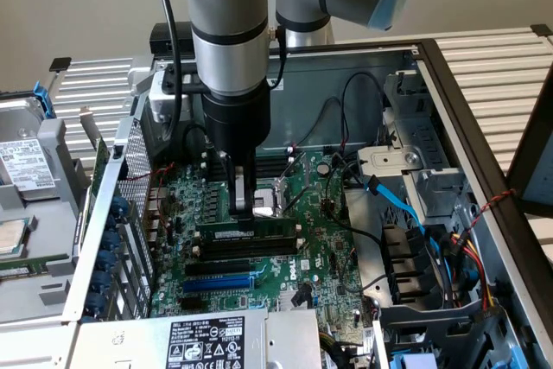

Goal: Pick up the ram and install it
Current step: 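Insert the ram into the slot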

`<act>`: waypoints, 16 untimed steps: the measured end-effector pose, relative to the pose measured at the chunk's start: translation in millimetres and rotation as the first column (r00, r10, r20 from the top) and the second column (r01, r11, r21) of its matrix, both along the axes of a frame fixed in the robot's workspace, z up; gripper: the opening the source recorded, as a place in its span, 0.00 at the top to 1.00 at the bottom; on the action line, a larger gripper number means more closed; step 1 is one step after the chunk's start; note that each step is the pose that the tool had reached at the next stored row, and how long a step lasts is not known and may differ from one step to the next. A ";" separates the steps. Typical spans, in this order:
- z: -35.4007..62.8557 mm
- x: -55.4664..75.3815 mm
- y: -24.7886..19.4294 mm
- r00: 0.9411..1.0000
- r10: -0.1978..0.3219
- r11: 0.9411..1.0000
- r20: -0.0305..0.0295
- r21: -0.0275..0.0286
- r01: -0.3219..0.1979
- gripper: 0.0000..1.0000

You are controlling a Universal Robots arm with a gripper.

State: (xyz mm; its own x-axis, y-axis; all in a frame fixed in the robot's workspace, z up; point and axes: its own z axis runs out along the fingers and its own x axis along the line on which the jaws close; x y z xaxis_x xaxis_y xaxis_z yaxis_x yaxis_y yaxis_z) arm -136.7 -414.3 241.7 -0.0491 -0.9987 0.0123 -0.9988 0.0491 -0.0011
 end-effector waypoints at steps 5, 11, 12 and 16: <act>-1.8 0.0 0.0 1.000 -0.001 1.000 0.000 0.000 0.001 0.88; -4.6 -0.1 -0.1 1.000 -0.006 1.000 0.000 0.000 0.006 0.88; -4.6 -0.1 0.0 1.000 -0.006 1.000 0.000 0.000 0.006 0.88; -6.0 -3.2 0.0 1.000 -0.008 1.000 0.000 0.000 0.008 0.88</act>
State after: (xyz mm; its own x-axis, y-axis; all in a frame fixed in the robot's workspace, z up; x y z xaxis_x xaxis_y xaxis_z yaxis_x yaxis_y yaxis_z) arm -139.9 -414.3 235.7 -0.0569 -0.9983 0.0121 -0.9984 0.0569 -0.0012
